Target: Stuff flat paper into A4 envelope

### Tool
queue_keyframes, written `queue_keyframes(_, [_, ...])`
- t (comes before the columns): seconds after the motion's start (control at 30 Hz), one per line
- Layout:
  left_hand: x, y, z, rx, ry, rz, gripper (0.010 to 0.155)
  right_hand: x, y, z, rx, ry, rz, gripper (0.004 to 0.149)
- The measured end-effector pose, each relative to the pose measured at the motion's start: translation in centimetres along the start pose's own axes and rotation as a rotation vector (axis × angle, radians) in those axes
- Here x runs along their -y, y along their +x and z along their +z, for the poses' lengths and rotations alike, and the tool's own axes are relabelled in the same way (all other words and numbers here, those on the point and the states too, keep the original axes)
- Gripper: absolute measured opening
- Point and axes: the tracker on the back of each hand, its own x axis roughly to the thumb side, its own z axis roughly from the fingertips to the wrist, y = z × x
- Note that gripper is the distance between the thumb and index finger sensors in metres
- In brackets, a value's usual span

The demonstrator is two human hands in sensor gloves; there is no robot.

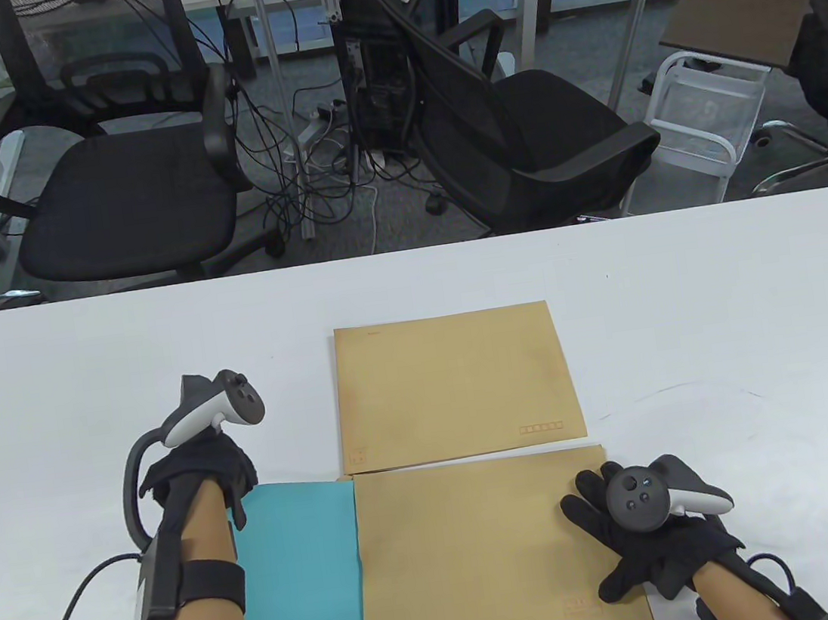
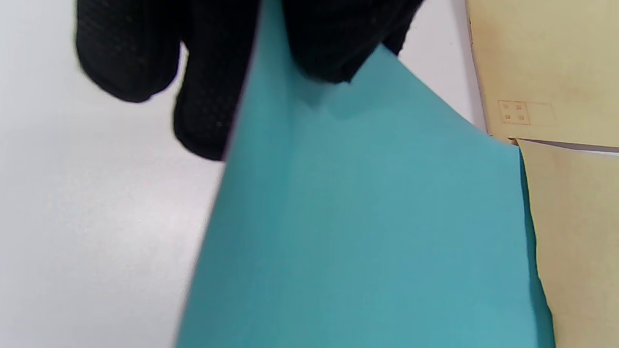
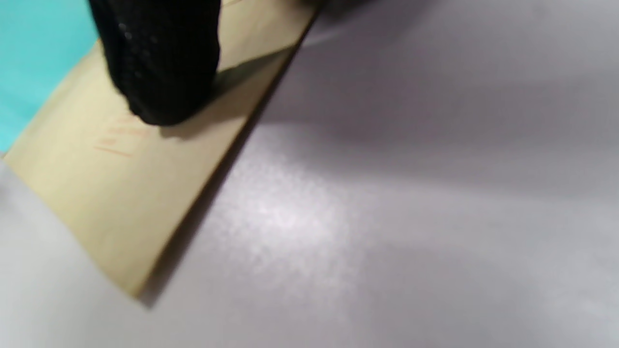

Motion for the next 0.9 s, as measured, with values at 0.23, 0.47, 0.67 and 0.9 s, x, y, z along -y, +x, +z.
queue_keyframes(0.23, [0.2, 0.3, -0.2, 0.016, 0.002, 0.001, 0.047, 0.0, 0.0, 0.0, 0.0, 0.0, 0.0, 0.106])
queue_keyframes(0.47, [0.3, 0.5, -0.2, 0.063, 0.025, 0.052, 0.05, 0.0, 0.0, 0.0, -0.001, 0.0, -0.006, 0.106])
queue_keyframes(0.67, [0.6, -1.2, 0.0, 0.0, 0.019, 0.102, 0.061, 0.0, 0.0, 0.0, 0.0, 0.0, -0.007, 0.106])
queue_keyframes(0.9, [0.8, -2.9, 0.9, -0.046, 0.009, 0.098, 0.061, 0.0, 0.0, 0.0, 0.0, 0.001, -0.007, 0.106])
